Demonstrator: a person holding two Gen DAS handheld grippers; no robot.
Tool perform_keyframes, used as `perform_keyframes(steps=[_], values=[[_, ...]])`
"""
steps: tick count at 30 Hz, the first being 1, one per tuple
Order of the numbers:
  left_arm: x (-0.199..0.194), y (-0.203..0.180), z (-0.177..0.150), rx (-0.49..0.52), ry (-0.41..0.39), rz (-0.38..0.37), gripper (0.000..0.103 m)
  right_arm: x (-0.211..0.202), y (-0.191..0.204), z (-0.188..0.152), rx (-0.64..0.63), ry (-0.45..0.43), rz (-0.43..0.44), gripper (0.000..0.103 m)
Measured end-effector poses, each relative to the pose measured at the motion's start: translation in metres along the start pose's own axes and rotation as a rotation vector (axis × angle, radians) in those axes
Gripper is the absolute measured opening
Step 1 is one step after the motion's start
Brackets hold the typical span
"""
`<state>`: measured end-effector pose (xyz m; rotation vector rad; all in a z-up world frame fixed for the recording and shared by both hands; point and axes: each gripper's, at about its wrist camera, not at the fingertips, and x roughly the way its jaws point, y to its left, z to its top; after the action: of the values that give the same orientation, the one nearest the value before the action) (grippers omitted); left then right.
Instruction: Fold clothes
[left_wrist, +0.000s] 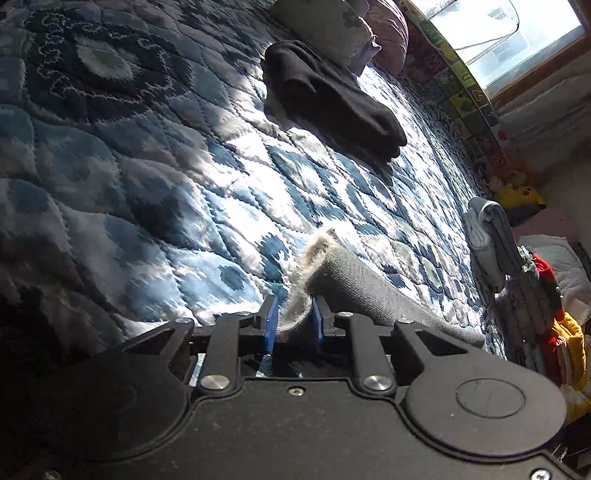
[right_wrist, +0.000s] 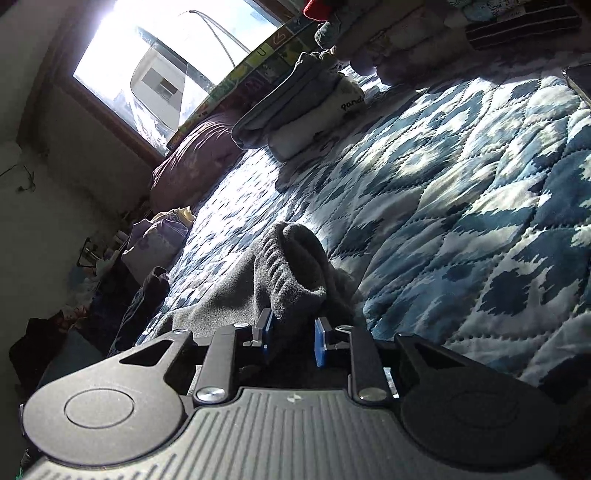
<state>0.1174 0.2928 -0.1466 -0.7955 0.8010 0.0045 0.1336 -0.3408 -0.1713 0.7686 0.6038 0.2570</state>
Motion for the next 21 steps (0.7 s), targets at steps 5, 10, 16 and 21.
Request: perform_keyframes(steps=[5, 10, 16, 21], values=[[0.0, -0.009, 0.012, 0.051, -0.055, -0.026, 0.025, 0.0, 0.0, 0.001, 0.031, -0.028, 0.015, 0.026], [0.002, -0.026, 0.028, 0.095, -0.061, -0.056, 0.027, 0.002, 0.001, -0.002, 0.041, -0.032, 0.01, 0.026], [0.011, -0.055, 0.031, 0.269, -0.037, -0.02, 0.004, 0.002, 0.002, -0.003, 0.029, -0.029, 0.008, 0.026], [-0.012, -0.077, 0.011, 0.522, -0.211, -0.055, 0.003, 0.002, 0.002, -0.003, 0.02, -0.033, 0.005, 0.025]])
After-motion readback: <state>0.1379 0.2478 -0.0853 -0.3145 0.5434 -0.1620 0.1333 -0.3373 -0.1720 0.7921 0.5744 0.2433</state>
